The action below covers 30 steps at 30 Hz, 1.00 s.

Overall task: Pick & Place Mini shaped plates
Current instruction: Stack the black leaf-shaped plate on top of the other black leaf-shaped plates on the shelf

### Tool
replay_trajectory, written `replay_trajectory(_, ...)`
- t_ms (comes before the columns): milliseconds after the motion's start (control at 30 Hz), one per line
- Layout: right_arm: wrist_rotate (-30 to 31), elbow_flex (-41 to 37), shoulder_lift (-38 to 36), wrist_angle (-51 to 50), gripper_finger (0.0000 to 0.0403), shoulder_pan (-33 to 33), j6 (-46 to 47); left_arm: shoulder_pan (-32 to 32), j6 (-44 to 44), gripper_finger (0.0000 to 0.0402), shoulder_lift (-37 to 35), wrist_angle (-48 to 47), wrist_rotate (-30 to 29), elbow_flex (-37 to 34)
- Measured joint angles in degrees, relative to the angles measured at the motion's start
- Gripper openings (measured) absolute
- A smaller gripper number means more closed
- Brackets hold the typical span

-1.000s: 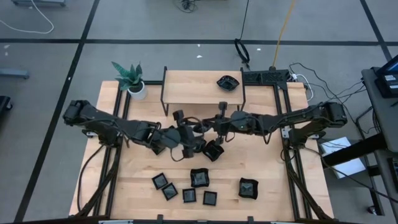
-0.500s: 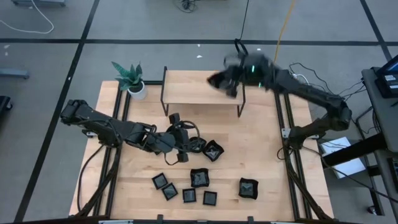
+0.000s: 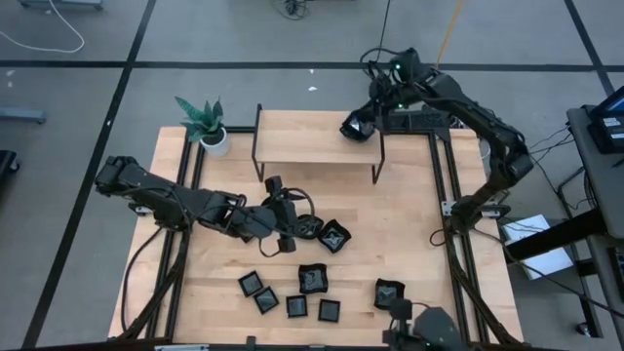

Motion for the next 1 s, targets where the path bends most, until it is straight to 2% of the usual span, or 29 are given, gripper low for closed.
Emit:
replay_trajectory(400, 0.5, 0.0, 4.3, -1.8, 0.0, 1.1, -1.2, 0.6, -0.7, 0.0244, 0.0, 0.0, 0.2, 0.0)
replay_trajectory(567, 6.0, 0.0, 5.1, -1.9, 0.0, 1.7, -2.0, 0.6, -0.2, 0.0244, 0.0, 0.0, 0.2, 0.0)
replay_trajectory(800, 6.4, -1.1, 5.2, -1.5, 0.0001, 1.9, -0.4, 0.6, -0.2, 0.0244, 0.0, 0.0, 0.2, 0.0)
replay_trajectory(1000, 6.4, -1.6, 5.2, -1.4, 0.0031, 1.9, 0.4, 0.6, -0.2, 0.0244, 0.0, 0.0, 0.2, 0.0)
